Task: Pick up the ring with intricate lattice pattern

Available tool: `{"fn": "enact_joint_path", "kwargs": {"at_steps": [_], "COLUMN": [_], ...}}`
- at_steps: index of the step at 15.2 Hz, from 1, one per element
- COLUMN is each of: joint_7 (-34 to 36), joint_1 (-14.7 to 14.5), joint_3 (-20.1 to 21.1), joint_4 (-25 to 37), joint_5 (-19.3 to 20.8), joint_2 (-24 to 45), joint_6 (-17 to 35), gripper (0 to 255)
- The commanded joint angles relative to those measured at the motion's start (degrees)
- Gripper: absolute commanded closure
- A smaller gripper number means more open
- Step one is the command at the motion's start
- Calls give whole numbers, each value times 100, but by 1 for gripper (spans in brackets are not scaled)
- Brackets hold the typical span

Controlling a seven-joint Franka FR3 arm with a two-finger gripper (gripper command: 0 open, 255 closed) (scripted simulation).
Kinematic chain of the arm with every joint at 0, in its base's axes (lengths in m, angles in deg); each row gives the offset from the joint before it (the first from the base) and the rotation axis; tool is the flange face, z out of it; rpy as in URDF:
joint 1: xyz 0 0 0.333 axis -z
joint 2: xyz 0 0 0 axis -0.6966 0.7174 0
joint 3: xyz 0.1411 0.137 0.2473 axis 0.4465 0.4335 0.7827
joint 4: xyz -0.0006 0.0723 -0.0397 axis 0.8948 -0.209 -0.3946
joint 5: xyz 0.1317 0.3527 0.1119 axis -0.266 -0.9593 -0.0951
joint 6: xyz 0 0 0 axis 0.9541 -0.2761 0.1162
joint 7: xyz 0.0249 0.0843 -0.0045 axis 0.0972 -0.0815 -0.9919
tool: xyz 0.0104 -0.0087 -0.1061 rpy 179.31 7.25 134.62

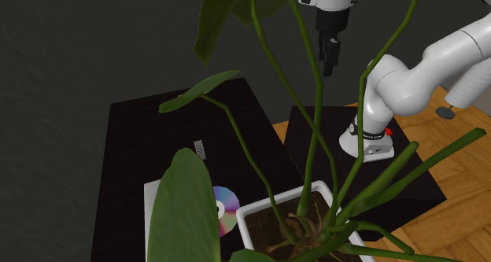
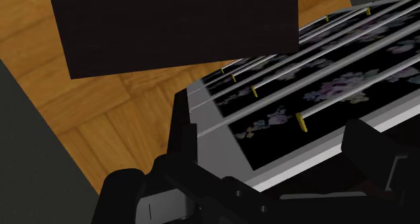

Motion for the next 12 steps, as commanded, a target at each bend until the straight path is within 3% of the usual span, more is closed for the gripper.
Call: {"fn": "enact_joint_path", "kwargs": {"at_steps": [1, 12], "joint_7": [0, 573], "joint_1": [0, -186], "joint_3": [0, 677], "joint_4": [0, 1032], "joint_5": [0, -412], "joint_2": [0, 2113], "joint_6": [0, 1335], "gripper": [0, 0]}}
